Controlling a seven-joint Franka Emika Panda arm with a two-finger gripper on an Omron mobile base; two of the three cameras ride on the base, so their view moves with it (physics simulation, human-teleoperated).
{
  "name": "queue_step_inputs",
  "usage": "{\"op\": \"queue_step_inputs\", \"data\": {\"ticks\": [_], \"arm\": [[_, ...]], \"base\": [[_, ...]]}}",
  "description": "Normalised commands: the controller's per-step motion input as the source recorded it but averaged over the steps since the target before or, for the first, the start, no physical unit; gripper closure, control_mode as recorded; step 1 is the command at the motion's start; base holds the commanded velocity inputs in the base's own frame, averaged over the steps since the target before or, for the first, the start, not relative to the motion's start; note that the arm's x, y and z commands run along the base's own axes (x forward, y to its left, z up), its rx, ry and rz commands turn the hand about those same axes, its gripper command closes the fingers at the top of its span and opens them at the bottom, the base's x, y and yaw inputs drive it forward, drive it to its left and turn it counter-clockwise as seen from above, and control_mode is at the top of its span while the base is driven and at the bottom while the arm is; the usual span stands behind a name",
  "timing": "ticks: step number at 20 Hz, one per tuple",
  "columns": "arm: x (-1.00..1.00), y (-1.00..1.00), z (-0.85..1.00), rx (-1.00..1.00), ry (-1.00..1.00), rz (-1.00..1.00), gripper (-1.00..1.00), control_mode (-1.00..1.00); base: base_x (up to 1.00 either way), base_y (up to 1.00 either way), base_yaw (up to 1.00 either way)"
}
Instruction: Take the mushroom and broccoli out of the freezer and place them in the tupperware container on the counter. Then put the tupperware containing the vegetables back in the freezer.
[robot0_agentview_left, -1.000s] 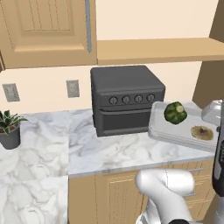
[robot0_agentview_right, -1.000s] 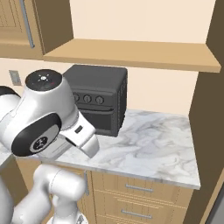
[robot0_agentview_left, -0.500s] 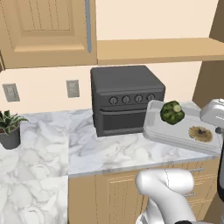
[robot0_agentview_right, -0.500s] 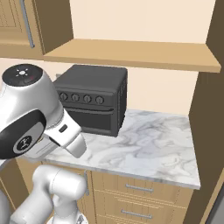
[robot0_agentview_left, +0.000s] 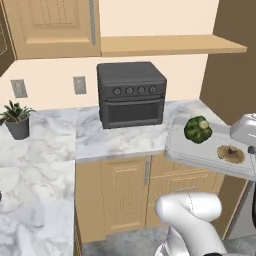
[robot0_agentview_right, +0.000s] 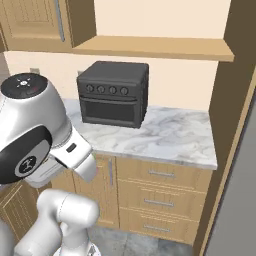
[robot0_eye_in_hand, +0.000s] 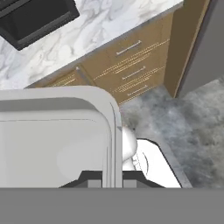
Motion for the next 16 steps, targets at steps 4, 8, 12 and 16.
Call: {"op": "queue_step_inputs", "data": {"ticks": [4, 8, 12, 16], "arm": [[0.0, 0.0, 0.0, 0.0, 0.0, 0.0, 1.0, 1.0], [0.0, 0.0, 0.0, 0.0, 0.0, 0.0, 1.0, 1.0], [0.0, 0.0, 0.0, 0.0, 0.0, 0.0, 1.0, 1.0], [0.0, 0.0, 0.0, 0.0, 0.0, 0.0, 1.0, 1.0]], "base": [[-0.77, -0.66, -0.08], [0.18, -1.0, -0.03], [0.43, -1.0, 0.01], [0.38, -1.0, 0.01]]}}
